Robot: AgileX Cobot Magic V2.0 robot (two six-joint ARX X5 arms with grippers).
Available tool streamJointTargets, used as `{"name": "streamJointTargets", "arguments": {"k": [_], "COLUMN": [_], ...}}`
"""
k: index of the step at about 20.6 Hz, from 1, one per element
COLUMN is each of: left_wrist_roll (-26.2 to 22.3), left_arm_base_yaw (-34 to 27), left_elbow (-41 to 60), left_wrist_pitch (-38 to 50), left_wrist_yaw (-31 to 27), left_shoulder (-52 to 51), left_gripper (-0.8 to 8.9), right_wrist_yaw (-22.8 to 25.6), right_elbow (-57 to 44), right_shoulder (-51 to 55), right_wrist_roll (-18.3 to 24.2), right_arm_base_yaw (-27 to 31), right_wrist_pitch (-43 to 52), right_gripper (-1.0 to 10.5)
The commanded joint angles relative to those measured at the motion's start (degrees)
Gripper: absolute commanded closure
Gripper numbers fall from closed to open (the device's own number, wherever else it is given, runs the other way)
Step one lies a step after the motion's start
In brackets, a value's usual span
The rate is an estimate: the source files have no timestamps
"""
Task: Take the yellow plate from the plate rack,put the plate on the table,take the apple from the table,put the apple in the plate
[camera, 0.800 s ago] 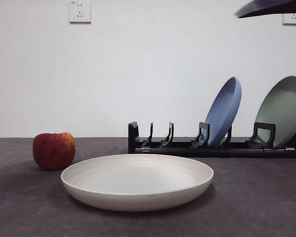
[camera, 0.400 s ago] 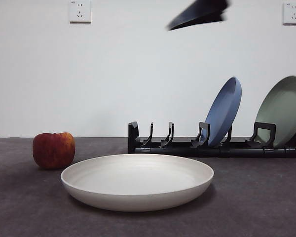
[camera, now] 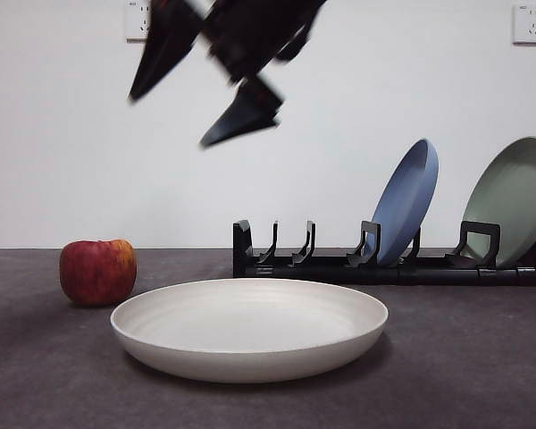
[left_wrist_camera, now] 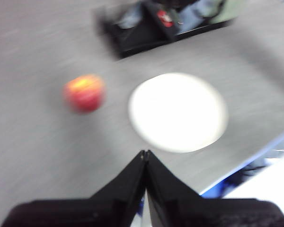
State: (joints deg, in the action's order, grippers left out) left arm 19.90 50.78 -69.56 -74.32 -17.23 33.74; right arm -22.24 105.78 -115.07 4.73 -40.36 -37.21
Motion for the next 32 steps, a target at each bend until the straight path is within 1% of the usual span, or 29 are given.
{"name": "streamJointTargets", "arguments": {"k": [1,3,5,8,10,15,19,20,24,27,29,30,31,32], "left_wrist_roll": [2.7,3.9,4.4,4.4,4.3,4.3,3.9,3.9,3.5,3.4,3.0,3.0,3.0,3.0], "left_arm_base_yaw": [-0.1,-0.1,-0.1,-0.1,-0.1,-0.1,-0.1,-0.1,-0.1,-0.1,-0.1,-0.1,-0.1,-0.1], "left_elbow": [0.0,0.0,0.0,0.0,0.0,0.1,0.1,0.1,0.1,0.1,0.1,0.1,0.1,0.1], "left_wrist_pitch": [-1.2,-1.2,-1.2,-1.2,-1.2,-1.2,-1.2,-1.2,-1.2,-1.2,-1.2,-1.2,-1.2,-1.2], "left_wrist_yaw": [-1.2,-1.2,-1.2,-0.7,-0.8,-0.8,-0.6,-0.5,-0.4,-0.4,-0.4,-0.4,-0.4,-0.4], "left_shoulder": [-1.6,-2.4,-2.5,-1.9,-1.1,1.4,1.6,1.6,1.6,1.6,1.6,1.6,1.6,1.6], "left_gripper": [8.20,8.20,8.20,8.20,8.20,8.20,8.20,8.20,8.20,8.20,8.20,8.20,8.20,8.20], "right_wrist_yaw": [1.7,1.7,1.9,4.3,4.5,4.7,5.8,5.8,5.8,7.2,7.6,8.2,9.4,10.1], "right_elbow": [7.4,12.7,16.8,20.3,20.7,20.7,20.7,20.7,20.7,20.7,20.7,20.7,20.7,20.7], "right_shoulder": [-6.9,-11.6,-15.0,-18.4,-20.0,-22.9,-24.1,-24.5,-26.6,-27.2,-27.3,-27.3,-27.3,-27.3], "right_wrist_roll": [2.0,1.9,1.9,1.6,1.2,-1.7,-2.3,-3.1,-3.3,-3.3,-4.2,-4.8,-4.8,-4.8], "right_arm_base_yaw": [-1.5,-2.5,-3.5,-4.9,-5.5,-6.0,-6.3,-6.4,-6.6,-7.0,-7.0,-7.0,-7.0,-7.0], "right_wrist_pitch": [-2.4,-3.7,-4.6,-4.4,-3.5,-2.6,-1.6,-1.5,-1.9,-1.9,-2.2,-2.5,-3.0,-3.4], "right_gripper": [3.1,3.1,2.8,2.8,2.8,2.8,2.8,2.8,2.8,2.9,2.9,3.3,4.5,5.3]}}
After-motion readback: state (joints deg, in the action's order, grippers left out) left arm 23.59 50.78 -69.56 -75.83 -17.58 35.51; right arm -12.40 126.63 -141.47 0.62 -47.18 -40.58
